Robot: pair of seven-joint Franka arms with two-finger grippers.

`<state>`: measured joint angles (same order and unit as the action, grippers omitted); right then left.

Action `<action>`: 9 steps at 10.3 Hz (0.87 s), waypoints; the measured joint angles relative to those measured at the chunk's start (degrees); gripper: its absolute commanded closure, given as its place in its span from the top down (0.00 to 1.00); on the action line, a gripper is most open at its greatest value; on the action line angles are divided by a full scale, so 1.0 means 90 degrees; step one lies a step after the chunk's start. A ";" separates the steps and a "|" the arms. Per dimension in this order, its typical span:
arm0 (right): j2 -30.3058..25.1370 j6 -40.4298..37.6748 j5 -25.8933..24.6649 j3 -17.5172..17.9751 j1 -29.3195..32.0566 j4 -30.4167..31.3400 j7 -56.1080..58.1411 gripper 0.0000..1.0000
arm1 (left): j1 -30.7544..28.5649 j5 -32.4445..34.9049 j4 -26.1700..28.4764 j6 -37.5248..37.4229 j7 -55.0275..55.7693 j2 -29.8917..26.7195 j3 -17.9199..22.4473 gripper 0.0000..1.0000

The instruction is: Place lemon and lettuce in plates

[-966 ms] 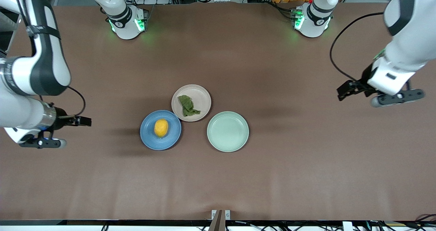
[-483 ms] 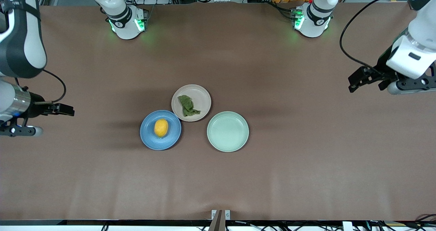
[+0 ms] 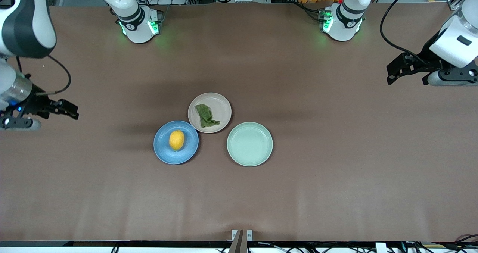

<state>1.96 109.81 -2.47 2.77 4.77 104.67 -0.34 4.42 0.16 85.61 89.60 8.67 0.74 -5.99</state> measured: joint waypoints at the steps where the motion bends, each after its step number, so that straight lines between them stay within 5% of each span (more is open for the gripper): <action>1: -0.0247 0.0054 0.0000 0.0001 0.0000 0.0304 0.0000 1.00 | 0.0003 0.0000 -0.0022 -0.0012 0.0000 0.0003 -0.0017 1.00; 9: -0.0843 0.0277 0.0000 0.0001 0.0094 0.0738 -0.0001 1.00 | -0.0008 -0.0002 -0.0057 -0.0022 -0.0007 0.0004 -0.0019 1.00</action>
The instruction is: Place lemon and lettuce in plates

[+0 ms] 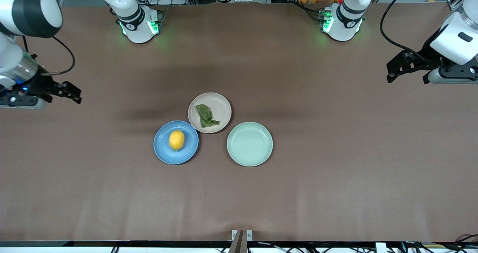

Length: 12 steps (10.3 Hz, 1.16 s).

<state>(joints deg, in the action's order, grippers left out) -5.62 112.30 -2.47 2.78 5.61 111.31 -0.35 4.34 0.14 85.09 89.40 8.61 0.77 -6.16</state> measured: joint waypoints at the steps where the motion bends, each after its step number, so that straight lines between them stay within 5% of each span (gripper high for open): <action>1: -0.0054 0.0019 0.0000 0.0022 0.0000 -0.0246 0.0000 1.00 | 0.0000 -0.0001 -0.0013 -0.0008 -0.0002 0.0000 0.0000 1.00; 4: -0.0158 -0.0096 0.0000 0.0076 -0.0001 -0.0838 0.0000 1.00 | 0.0006 -0.0001 -0.0033 -0.0028 -0.0034 0.0000 -0.0028 1.00; 8: -0.0173 -0.1279 0.0137 0.0113 -0.0003 -0.1642 0.0000 1.00 | 0.0000 -0.0001 -0.0043 -0.0036 -0.0044 -0.0004 -0.0169 1.00; 12: -0.0078 -0.1702 0.0137 0.0125 -0.0010 -0.1847 0.0000 1.00 | -0.0023 -0.0001 -0.0063 -0.0052 -0.0072 -0.0059 -0.0161 1.00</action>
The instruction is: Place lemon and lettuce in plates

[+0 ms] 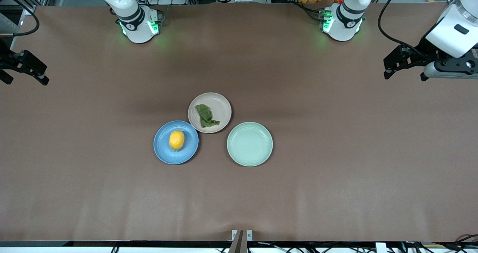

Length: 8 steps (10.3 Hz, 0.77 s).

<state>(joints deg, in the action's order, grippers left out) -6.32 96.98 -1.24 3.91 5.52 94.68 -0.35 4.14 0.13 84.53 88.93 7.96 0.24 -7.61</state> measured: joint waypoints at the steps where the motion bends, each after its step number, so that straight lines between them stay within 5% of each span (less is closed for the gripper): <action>1: 0.0107 -0.0246 0.0000 -0.0003 0.0000 -0.0223 0.0000 1.00 | -0.0005 0.0000 0.0000 -0.0003 -0.0002 0.0000 0.0001 1.00; 4: 0.0568 -0.0946 0.0000 -0.0022 0.0000 -0.0967 0.0000 1.00 | -0.0007 0.0000 0.0000 -0.0010 -0.0005 0.0000 0.0002 1.00; 8: 0.0679 -0.1014 0.0000 -0.0253 -0.0114 -0.1079 0.0002 1.00 | -0.0007 0.0000 0.0000 -0.0016 -0.0005 0.0000 0.0002 1.00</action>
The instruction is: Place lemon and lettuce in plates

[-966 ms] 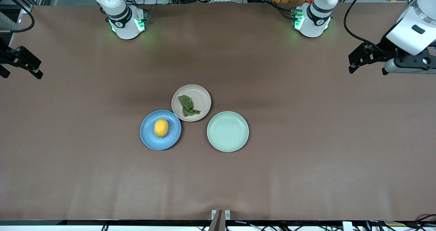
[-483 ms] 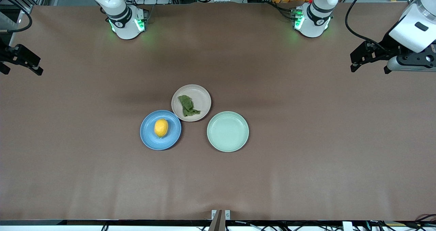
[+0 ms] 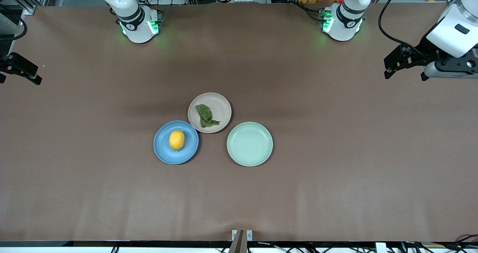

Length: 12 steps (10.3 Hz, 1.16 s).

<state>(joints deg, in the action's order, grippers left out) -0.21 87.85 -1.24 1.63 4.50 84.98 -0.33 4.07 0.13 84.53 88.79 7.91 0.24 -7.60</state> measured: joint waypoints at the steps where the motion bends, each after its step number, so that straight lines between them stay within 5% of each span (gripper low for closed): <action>1: 0.0015 -0.0003 0.0000 -0.0027 -0.0022 0.0005 0.0000 1.00 | 0.0000 0.0000 0.0000 -0.0001 0.0000 0.0000 0.0000 1.00; 12: 0.0136 0.0178 0.0000 -0.0055 -0.0170 0.0008 0.0000 1.00 | -0.0004 0.0000 0.0000 -0.0015 0.0000 0.0000 0.0001 1.00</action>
<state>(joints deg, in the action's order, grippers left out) 1.01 89.46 -1.24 1.14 2.97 85.05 -0.33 4.04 0.13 84.53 88.65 7.91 0.24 -7.59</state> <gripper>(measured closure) 0.000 0.000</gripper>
